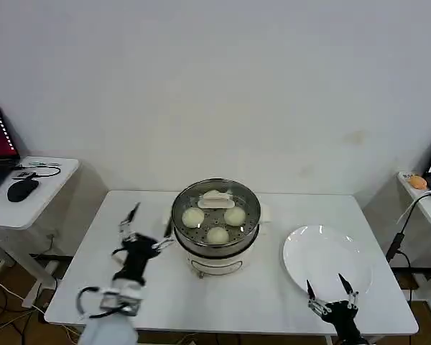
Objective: Take steamed baozi put them in steamer then cover it.
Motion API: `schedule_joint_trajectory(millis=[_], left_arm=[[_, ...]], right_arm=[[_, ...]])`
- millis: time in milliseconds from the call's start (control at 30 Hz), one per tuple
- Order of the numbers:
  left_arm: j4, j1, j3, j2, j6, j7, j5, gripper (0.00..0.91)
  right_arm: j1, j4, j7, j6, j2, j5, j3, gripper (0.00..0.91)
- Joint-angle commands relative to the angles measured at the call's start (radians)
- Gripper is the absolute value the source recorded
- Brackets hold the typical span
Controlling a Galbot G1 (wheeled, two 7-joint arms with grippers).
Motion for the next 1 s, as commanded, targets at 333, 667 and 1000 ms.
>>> schedule_joint_trajectory(millis=[333,667,1000], left_arm=[[-0.034,0.436,-0.254,-0.089,-0.188,-0.054,-0.363,0.907],[-0.056,0.45,-0.222,-0.114,-0.183,-0.054,-0.293,0.907],[-0.012,0.427,-0.199,-0.13,-0.186,-0.032,-0.242,0.907]], right_arm=[[-0.116,0.194,-0.01,-0.215,-0.143,0.185,-0.066,0.907],[-0.104,0.197,0.025,-0.198,-0.135,0.187,-0.096,0.907],[-0.118,0.216,0.052,-0.233,-0.128,0.123,-0.112,0.907]])
